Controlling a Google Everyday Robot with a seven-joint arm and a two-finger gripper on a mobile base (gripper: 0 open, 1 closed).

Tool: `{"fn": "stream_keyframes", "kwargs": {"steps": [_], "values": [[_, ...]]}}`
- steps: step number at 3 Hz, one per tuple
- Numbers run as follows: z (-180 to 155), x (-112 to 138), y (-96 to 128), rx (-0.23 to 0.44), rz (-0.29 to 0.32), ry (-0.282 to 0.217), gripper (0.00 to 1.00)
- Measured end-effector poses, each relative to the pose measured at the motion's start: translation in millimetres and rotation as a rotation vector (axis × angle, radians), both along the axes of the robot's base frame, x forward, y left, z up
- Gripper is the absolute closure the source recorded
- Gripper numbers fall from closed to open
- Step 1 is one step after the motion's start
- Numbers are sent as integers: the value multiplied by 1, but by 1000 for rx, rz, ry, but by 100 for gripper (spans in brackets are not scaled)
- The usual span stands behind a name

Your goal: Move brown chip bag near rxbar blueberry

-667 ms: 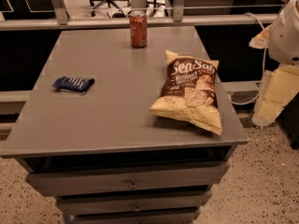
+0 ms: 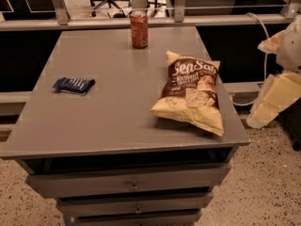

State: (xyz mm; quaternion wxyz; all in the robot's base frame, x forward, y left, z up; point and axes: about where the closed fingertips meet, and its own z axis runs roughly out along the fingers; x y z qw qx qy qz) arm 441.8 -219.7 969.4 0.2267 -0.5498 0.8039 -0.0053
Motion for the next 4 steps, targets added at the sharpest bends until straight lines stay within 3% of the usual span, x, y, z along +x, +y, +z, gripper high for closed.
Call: {"fn": "stream_keyframes", "kwargs": {"steps": [1, 2, 3, 4], "values": [[-21, 9, -2, 210, -101, -82, 0], [-34, 20, 2, 314, -146, -78, 0], [-32, 20, 3, 321, -146, -80, 0], [-51, 16, 6, 342, -203, -42, 0]]}}
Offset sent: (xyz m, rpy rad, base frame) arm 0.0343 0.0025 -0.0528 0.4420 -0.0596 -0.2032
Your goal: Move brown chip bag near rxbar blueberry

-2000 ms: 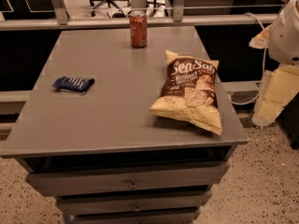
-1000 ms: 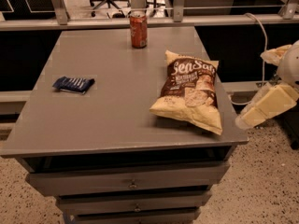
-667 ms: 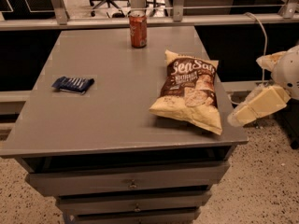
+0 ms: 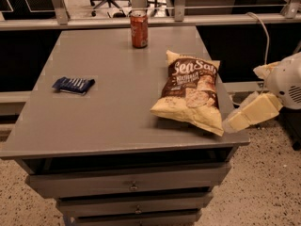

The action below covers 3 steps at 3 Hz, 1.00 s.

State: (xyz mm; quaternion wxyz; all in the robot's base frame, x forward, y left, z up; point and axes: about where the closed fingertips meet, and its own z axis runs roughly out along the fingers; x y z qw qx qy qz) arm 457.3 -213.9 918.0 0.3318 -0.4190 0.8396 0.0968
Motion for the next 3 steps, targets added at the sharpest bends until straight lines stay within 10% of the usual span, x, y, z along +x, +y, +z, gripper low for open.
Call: {"fn": "stream_keyframes", "kwargs": {"steps": [3], "values": [[-77, -9, 30, 150, -84, 67, 0]]}}
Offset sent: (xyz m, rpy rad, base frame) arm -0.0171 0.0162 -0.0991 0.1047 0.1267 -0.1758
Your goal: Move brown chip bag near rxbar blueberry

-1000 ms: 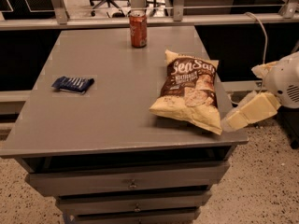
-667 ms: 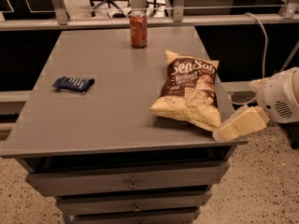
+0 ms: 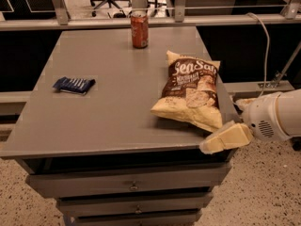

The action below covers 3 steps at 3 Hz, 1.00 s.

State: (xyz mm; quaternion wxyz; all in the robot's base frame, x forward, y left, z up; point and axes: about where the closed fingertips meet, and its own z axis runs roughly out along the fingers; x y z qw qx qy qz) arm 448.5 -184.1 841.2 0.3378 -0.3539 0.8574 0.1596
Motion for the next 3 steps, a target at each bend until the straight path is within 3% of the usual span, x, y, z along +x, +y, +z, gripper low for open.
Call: {"fn": "stream_keyframes", "kwargs": {"steps": [1, 3], "values": [[1, 5, 18, 60, 45, -28, 0], [1, 17, 46, 63, 42, -51, 49]]}}
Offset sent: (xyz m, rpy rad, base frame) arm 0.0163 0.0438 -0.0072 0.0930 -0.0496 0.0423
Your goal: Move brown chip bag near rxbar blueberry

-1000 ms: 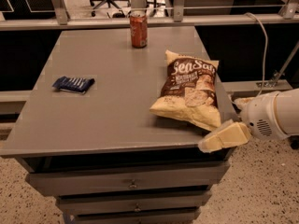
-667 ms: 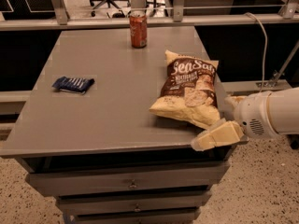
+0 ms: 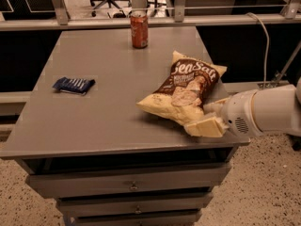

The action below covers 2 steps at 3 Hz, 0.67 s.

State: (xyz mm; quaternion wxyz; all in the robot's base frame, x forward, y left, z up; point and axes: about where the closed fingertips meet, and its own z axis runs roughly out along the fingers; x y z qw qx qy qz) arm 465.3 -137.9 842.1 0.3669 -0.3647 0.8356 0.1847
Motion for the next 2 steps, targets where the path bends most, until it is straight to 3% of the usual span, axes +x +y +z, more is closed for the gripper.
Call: {"fn": "stream_keyframes", "kwargs": {"steps": [1, 2], "values": [[12, 15, 26, -3, 37, -33, 80], [24, 27, 65, 51, 139, -60, 100]]}}
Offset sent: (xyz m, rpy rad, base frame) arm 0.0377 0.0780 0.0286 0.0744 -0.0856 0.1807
